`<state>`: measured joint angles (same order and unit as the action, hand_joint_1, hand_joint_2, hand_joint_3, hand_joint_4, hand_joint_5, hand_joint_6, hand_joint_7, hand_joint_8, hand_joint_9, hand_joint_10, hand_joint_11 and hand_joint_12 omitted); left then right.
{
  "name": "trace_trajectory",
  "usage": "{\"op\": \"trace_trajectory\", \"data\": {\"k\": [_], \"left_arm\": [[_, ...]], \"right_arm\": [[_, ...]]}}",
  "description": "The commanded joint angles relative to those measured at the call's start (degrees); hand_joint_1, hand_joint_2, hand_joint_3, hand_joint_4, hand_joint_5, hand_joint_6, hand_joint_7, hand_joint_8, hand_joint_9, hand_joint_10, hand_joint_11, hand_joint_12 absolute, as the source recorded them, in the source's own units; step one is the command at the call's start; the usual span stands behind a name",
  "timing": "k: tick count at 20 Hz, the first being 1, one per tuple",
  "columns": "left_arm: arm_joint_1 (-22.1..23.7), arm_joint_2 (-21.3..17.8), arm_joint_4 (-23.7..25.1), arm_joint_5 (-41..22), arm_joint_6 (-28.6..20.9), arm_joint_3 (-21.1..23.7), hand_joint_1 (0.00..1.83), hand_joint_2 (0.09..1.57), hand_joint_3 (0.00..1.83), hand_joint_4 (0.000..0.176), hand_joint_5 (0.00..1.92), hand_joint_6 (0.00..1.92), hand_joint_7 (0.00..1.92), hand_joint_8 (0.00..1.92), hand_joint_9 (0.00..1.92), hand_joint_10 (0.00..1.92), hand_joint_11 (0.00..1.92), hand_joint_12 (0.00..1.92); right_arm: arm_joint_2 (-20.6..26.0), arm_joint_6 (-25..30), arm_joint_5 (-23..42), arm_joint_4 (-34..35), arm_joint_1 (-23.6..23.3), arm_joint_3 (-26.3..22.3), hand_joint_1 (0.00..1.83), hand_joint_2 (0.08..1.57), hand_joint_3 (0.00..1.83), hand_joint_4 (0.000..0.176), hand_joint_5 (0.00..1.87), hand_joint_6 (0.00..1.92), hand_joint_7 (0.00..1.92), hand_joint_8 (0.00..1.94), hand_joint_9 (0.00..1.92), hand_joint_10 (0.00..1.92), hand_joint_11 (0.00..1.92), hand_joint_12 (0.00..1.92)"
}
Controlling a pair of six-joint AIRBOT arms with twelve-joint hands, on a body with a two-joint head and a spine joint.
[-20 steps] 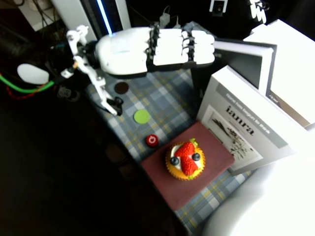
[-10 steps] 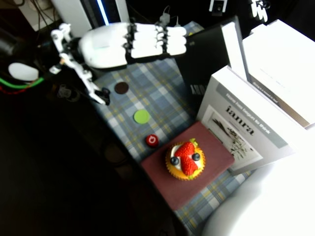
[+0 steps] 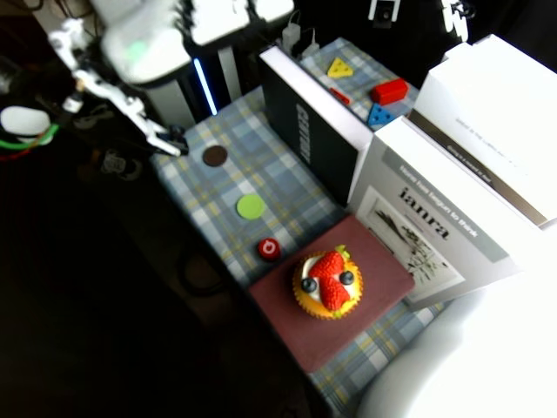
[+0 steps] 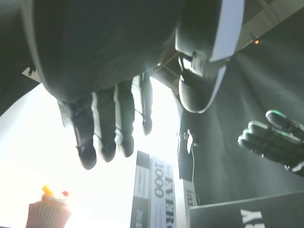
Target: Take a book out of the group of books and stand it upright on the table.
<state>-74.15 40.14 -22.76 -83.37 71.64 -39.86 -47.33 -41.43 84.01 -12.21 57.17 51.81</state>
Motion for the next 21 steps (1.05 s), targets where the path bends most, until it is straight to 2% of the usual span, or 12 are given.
{"op": "trace_trajectory", "data": {"k": [1,3,5,8,13,14,15,17,18,19,20,21], "left_arm": [[0.3,-0.5,0.7,-9.1,-2.0,-0.6,0.25,1.35,0.00,0.176,0.32,0.01,0.33,0.00,0.20,0.00,0.00,0.23],[0.3,-0.2,0.7,-12.2,-4.3,-1.3,0.17,1.37,0.00,0.146,0.29,0.00,0.32,0.00,0.19,0.00,0.00,0.20],[0.3,0.1,1.2,-14.2,-6.7,-1.9,0.27,1.37,0.00,0.085,0.29,0.00,0.31,0.00,0.19,0.00,0.02,0.19],[0.5,1.0,2.7,-14.9,-13.9,-4.4,0.20,1.35,0.00,0.052,0.18,0.00,0.25,0.00,0.20,0.00,0.05,0.22],[1.9,2.1,3.2,-16.0,-19.4,-6.6,0.29,1.23,0.00,0.002,0.15,0.00,0.33,0.00,0.30,0.01,0.08,0.42],[2.4,2.3,3.5,-16.0,-19.5,-6.7,0.23,1.25,0.01,0.022,0.14,0.00,0.32,0.00,0.30,0.00,0.07,0.42],[2.9,2.5,3.8,-16.0,-19.5,-6.7,0.13,1.30,0.00,0.014,0.22,0.00,0.29,0.00,0.28,0.00,0.09,0.39],[4.0,2.6,4.9,-16.0,-20.2,-6.9,0.27,1.36,0.00,0.100,0.44,0.03,0.20,0.00,0.16,0.00,0.02,0.12],[4.9,2.5,5.9,-16.0,-20.3,-7.0,0.28,1.35,0.00,0.102,0.46,0.02,0.20,0.00,0.16,0.00,0.00,0.03],[6.4,2.3,7.7,-16.0,-20.2,-7.3,0.27,1.39,0.00,0.071,0.59,0.03,0.23,0.00,0.14,0.00,0.00,0.00],[8.7,2.2,9.2,-16.0,-19.8,-7.6,0.22,1.38,0.00,0.155,0.42,0.01,0.21,0.00,0.08,0.00,0.00,0.00],[10.9,2.1,10.5,-16.0,-18.7,-7.8,0.09,1.42,0.01,0.172,0.21,0.00,0.10,0.00,0.01,0.00,0.00,0.00]], "right_arm": [[-0.7,-0.1,6.8,4.3,0.5,0.8,0.46,1.13,0.00,0.104,0.38,0.02,0.01,0.00,0.00,0.00,0.00,0.00],[-1.5,0.4,7.4,8.7,1.8,2.0,0.55,1.05,0.00,0.166,0.32,0.01,0.06,0.02,0.00,0.00,0.00,0.00],[-2.2,1.3,8.0,12.6,3.1,3.3,0.39,1.10,0.00,0.176,0.30,0.01,0.09,0.02,0.01,0.00,0.01,0.00],[-3.1,3.5,11.6,17.6,5.3,5.1,0.44,1.12,0.00,0.175,0.30,0.00,0.13,0.01,0.04,0.01,0.00,0.00],[-3.5,4.0,15.2,18.5,6.1,5.3,0.64,1.22,0.00,0.064,0.19,0.00,0.25,0.01,0.17,0.01,0.07,0.02],[-3.7,4.0,16.1,18.5,6.1,5.2,0.69,1.22,0.00,0.070,0.18,0.00,0.32,0.01,0.22,0.01,0.09,0.02],[-3.8,4.0,17.0,18.5,6.1,5.1,0.79,1.22,0.00,0.112,0.16,0.00,0.35,0.01,0.24,0.01,0.06,0.01],[-3.6,4.0,17.0,18.1,5.8,4.8,0.72,1.25,0.00,0.165,0.25,0.01,0.28,0.00,0.21,0.00,0.01,0.00],[-3.4,3.7,17.0,17.4,5.1,4.5,0.85,1.24,0.00,0.119,0.34,0.02,0.23,0.00,0.17,0.00,0.00,0.00],[-3.3,3.0,17.0,16.6,3.8,4.3,0.45,1.27,0.01,0.165,0.14,0.02,0.05,0.00,0.03,0.00,0.00,0.00],[-3.7,2.6,17.0,15.7,2.3,4.5,0.09,1.22,0.00,0.151,0.09,0.01,0.01,0.00,0.01,0.00,0.00,0.00],[-4.0,2.6,17.0,15.3,1.0,5.0,0.75,1.19,0.00,0.066,0.27,0.06,0.12,0.03,0.05,0.01,0.00,0.00]]}}
